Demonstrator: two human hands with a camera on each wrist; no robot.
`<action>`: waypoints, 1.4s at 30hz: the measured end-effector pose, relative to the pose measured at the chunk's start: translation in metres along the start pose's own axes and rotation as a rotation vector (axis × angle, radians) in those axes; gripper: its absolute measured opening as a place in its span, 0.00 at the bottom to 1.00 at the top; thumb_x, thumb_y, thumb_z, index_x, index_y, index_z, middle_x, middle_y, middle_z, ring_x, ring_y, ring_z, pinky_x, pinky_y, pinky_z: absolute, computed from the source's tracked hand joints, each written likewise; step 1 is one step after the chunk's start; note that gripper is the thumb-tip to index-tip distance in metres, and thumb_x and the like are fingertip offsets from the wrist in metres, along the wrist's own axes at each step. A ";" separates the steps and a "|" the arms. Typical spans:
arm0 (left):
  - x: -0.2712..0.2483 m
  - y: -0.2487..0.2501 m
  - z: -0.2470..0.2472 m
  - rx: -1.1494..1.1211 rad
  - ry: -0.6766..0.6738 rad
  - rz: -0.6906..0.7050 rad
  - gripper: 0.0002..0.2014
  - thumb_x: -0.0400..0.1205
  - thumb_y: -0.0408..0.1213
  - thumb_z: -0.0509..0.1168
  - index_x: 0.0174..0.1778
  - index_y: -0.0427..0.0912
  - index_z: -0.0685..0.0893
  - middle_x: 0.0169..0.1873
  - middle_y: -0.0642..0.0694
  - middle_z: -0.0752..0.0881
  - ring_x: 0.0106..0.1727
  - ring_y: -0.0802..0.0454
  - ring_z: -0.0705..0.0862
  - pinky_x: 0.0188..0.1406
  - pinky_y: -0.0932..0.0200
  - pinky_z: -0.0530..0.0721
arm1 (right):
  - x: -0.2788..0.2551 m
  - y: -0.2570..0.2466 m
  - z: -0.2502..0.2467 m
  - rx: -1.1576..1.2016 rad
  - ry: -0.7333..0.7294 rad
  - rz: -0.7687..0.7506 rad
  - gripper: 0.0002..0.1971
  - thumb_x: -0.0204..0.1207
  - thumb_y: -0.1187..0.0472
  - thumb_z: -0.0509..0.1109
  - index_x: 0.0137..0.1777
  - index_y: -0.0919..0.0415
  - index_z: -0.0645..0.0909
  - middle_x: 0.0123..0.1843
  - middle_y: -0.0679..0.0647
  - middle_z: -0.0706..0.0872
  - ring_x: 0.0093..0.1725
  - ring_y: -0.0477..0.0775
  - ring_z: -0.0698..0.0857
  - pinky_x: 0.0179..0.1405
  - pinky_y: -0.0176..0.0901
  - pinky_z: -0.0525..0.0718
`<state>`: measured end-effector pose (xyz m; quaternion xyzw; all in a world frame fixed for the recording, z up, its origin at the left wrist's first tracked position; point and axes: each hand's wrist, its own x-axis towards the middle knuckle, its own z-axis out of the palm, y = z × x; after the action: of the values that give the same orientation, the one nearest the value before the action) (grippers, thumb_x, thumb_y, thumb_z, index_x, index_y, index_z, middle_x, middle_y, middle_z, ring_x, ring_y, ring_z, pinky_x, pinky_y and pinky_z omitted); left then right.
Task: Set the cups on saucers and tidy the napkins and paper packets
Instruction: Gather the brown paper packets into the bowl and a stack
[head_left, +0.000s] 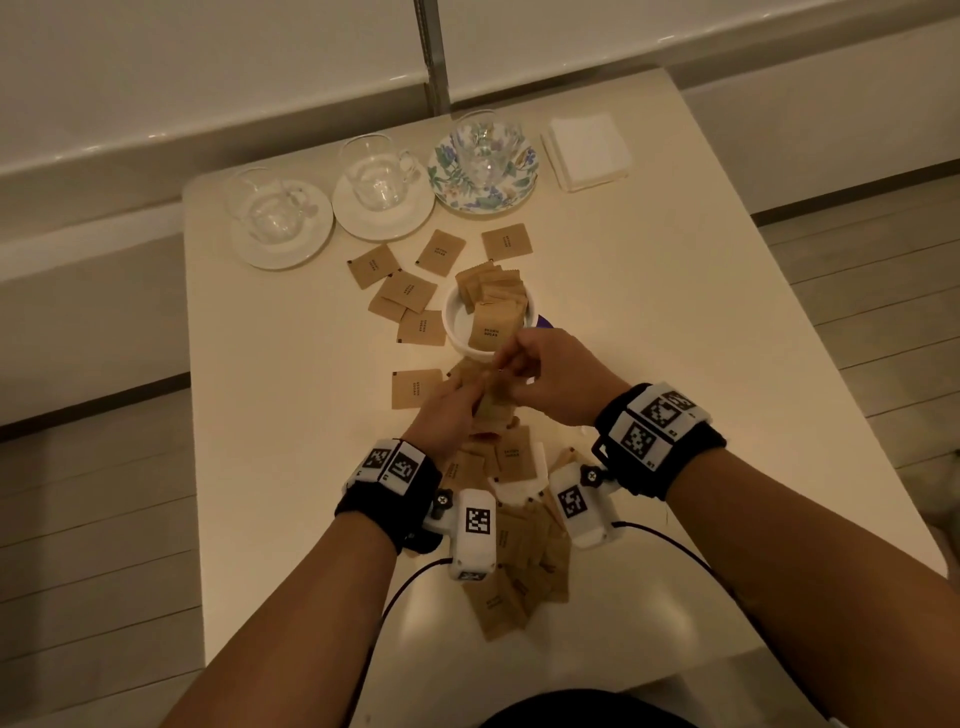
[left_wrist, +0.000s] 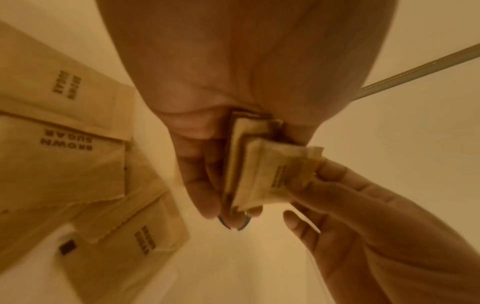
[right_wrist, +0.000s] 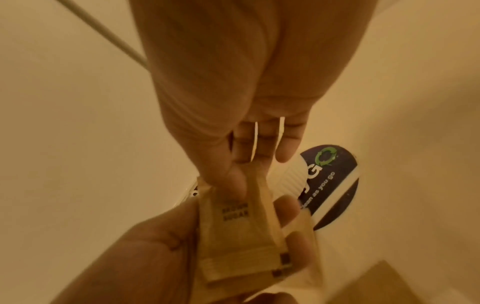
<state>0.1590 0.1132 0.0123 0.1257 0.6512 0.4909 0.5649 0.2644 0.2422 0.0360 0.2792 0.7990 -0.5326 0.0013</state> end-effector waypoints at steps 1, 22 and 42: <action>-0.001 0.000 0.002 -0.025 -0.036 -0.015 0.19 0.90 0.49 0.52 0.59 0.45 0.85 0.49 0.38 0.91 0.46 0.42 0.91 0.35 0.54 0.87 | 0.000 0.000 0.001 0.040 0.029 -0.005 0.12 0.72 0.69 0.76 0.53 0.57 0.82 0.43 0.52 0.88 0.42 0.51 0.88 0.42 0.43 0.88; -0.008 -0.015 -0.003 -0.313 0.102 -0.008 0.04 0.82 0.37 0.68 0.42 0.44 0.84 0.31 0.46 0.79 0.32 0.52 0.76 0.35 0.55 0.78 | -0.012 0.000 0.028 -0.255 -0.073 -0.111 0.37 0.62 0.49 0.83 0.72 0.53 0.75 0.68 0.51 0.79 0.66 0.53 0.78 0.67 0.52 0.78; 0.000 -0.031 -0.016 -0.003 0.311 0.143 0.18 0.77 0.52 0.73 0.43 0.38 0.80 0.34 0.43 0.85 0.38 0.44 0.87 0.39 0.45 0.91 | -0.007 0.027 0.017 -0.244 -0.099 0.229 0.04 0.75 0.65 0.70 0.46 0.55 0.81 0.40 0.47 0.84 0.41 0.48 0.83 0.39 0.37 0.79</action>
<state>0.1569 0.0903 -0.0137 0.0933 0.7195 0.5443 0.4210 0.2772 0.2322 0.0071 0.3396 0.8196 -0.4412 0.1349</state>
